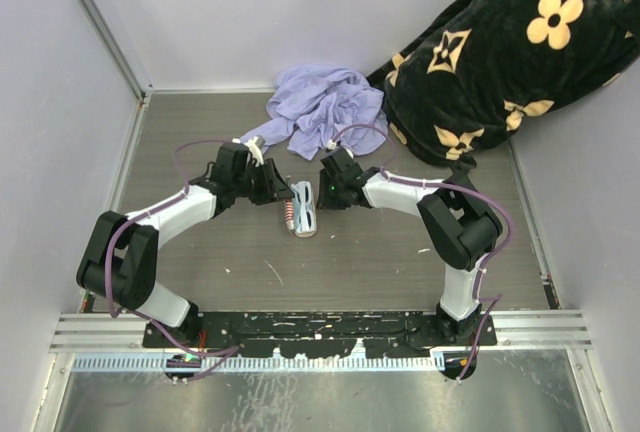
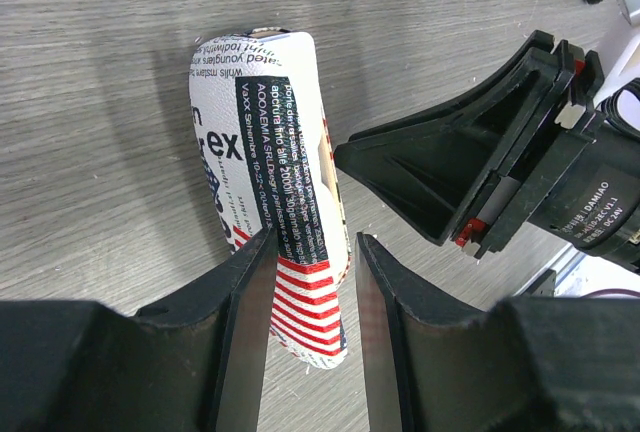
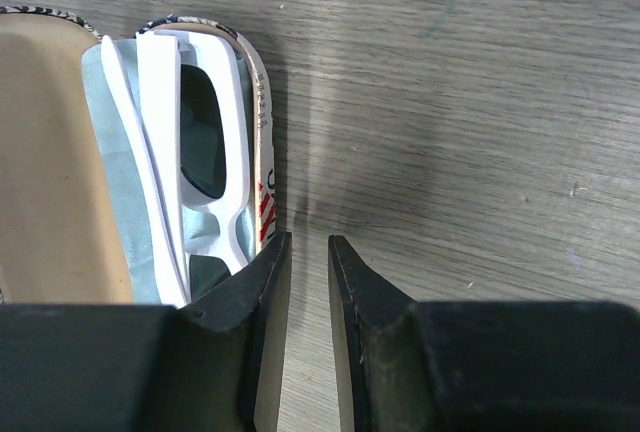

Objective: Organize the sunglasses
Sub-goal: Place the sunglasses at the center of the board.

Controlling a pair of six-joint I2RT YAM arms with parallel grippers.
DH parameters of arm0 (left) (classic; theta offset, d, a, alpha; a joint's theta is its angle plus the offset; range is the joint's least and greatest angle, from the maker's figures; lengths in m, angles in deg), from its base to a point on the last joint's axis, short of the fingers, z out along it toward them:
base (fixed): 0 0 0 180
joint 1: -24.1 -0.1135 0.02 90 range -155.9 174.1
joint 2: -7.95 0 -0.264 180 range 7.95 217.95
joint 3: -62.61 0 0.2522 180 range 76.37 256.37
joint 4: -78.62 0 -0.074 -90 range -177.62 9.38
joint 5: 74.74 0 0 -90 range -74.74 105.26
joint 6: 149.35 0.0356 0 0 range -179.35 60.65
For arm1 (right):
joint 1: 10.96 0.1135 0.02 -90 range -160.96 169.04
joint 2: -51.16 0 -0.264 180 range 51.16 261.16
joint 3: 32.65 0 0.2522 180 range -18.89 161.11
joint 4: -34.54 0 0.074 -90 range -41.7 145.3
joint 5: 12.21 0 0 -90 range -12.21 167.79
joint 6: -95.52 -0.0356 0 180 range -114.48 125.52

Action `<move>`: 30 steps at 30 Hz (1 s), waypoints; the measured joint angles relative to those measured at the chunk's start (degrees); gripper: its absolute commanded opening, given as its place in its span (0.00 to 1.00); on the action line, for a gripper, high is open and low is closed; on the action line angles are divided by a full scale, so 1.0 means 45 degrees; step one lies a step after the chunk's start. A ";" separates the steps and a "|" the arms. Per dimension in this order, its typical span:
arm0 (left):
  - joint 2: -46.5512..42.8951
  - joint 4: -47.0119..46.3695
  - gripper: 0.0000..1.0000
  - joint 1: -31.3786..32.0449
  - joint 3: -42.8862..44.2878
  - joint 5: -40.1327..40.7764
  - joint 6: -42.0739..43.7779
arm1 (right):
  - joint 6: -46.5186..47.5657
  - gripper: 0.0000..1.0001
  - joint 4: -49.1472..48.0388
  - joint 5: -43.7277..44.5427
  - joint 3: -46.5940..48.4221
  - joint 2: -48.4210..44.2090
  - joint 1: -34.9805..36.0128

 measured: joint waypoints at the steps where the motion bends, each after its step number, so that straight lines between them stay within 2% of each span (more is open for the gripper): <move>1: 0.0000 0.0000 0.39 0.0005 0.0000 0.0000 0.0000 | 0.0005 0.28 0.0000 -0.0049 0.0000 -0.0005 0.0000; 17: 0.0000 0.0000 0.38 0.0029 0.0000 0.0000 0.0000 | 0.0102 0.33 -0.0175 -0.0437 -0.0015 -0.0476 0.0000; 30: 0.0000 0.0000 0.38 0.0063 0.0000 0.0000 0.0000 | 0.0209 0.33 -0.0189 -0.0636 0.0131 -0.0194 0.0015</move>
